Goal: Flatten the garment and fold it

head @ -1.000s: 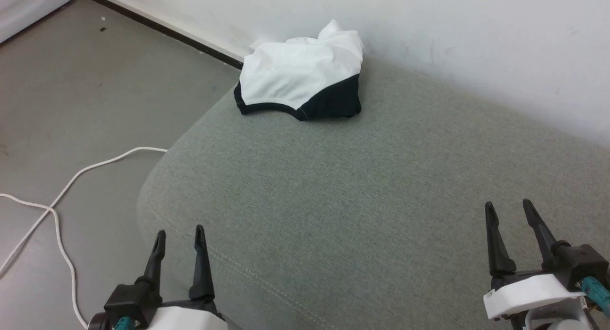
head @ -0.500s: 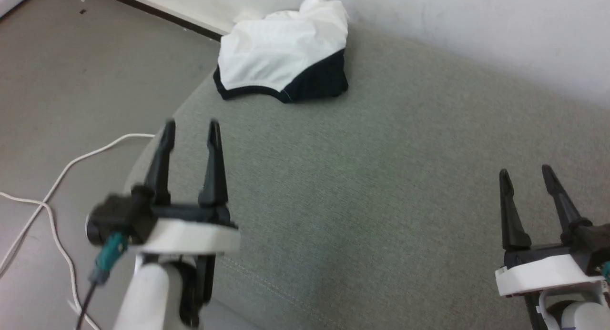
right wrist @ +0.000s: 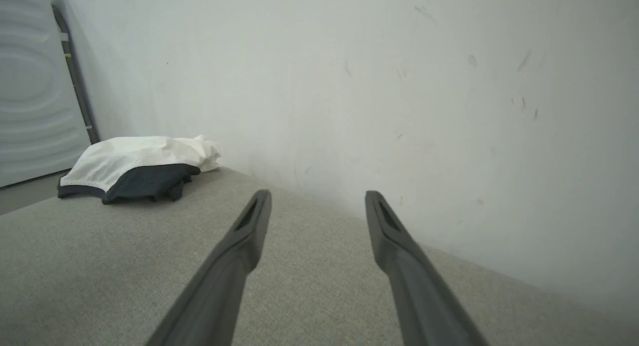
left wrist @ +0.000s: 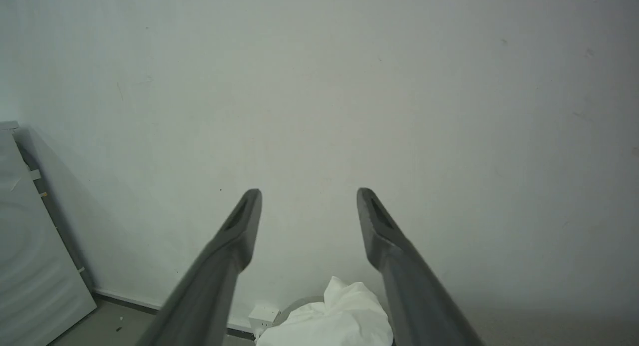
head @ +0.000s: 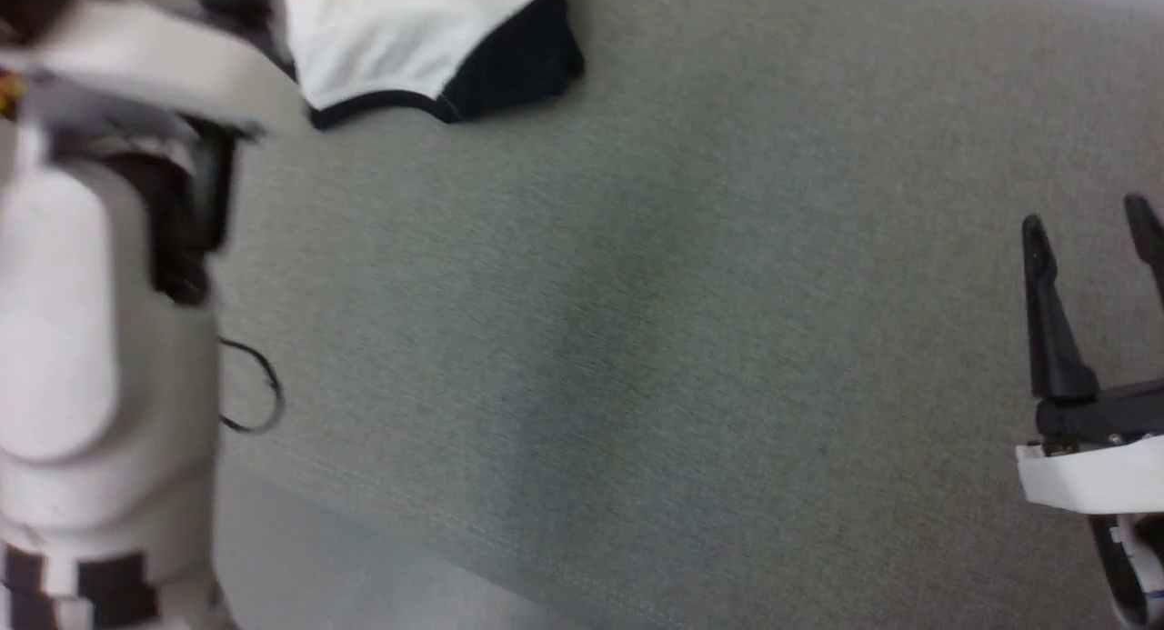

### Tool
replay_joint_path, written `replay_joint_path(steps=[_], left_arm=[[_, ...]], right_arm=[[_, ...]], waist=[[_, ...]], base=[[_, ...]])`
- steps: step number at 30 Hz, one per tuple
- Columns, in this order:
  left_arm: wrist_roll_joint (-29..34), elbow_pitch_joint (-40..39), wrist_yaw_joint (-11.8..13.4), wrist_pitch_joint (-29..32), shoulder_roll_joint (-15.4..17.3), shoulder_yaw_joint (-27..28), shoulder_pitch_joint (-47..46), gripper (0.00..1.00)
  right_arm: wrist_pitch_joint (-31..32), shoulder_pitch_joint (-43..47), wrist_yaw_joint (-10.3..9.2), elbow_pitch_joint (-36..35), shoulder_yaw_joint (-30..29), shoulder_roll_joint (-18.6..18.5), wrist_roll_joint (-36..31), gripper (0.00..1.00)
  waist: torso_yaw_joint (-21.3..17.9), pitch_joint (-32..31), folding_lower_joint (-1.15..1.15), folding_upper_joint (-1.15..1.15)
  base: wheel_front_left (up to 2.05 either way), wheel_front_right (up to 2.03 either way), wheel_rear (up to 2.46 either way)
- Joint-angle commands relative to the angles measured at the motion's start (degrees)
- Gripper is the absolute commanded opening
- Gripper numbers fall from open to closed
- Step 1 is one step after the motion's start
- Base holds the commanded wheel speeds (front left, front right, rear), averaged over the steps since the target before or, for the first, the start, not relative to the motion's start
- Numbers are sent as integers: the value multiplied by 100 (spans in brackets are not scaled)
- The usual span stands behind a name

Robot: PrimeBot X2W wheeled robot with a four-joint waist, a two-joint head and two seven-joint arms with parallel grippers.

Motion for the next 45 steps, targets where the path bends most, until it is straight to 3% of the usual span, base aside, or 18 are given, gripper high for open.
replay_joint_path(steps=[1, 3, 6, 15, 23, 31, 32, 33, 45], left_arm=[[-8, 66, -21, 60, 52, 52, -122, 100], [125, 293, -169, 314, 379, 18, -461, 100], [49, 588, -316, 638, 620, 77, -859, 100], [-416, 1465, -622, 1373, 923, 167, -1508, 100], [-480, 2081, -608, 2174, 1138, 91, -1392, 100], [-554, 2440, -404, 2403, 1143, 148, -1175, 100], [-541, 2466, -376, 2385, 1152, 150, -1154, 35], [-529, 2491, -369, 2366, 1164, 141, -1133, 0], [-357, 2208, -259, 2012, 1642, 262, -1163, 0]], right_arm=[[30, -104, -11, -74, 26, -43, 35, 100], [99, -204, -11, -280, 46, -138, 85, 100], [206, -354, -11, -606, 61, -267, 137, 100], [516, -629, -11, -1323, -111, -645, 298, 100], [653, -669, -11, -1647, -228, -793, 411, 100], [725, -646, -11, -1785, -322, -866, 453, 100], [734, -641, -11, -1793, -338, -862, 456, 100], [739, -637, -11, -1794, -350, -864, 460, 100], [523, -711, -11, -1475, -176, -612, 489, 100]], waist=[[-529, 670, -1, 0], [-656, 864, -1, 0], [-827, 1167, -1, 0], [-1142, 1980, -1, 0], [-1371, 2421, -1, 0], [-1548, 2556, -1, 0], [-1556, 2556, -1, 0], [-1562, 2545, -1, 0], [-1628, 1935, -1, 0]], base=[[0, 0, 0], [0, 0, 0], [0, 0, 0], [0, 0, 0], [0, 0, 0], [0, 0, 0], [0, 0, 0], [0, 0, 0], [0, 0, 0]])
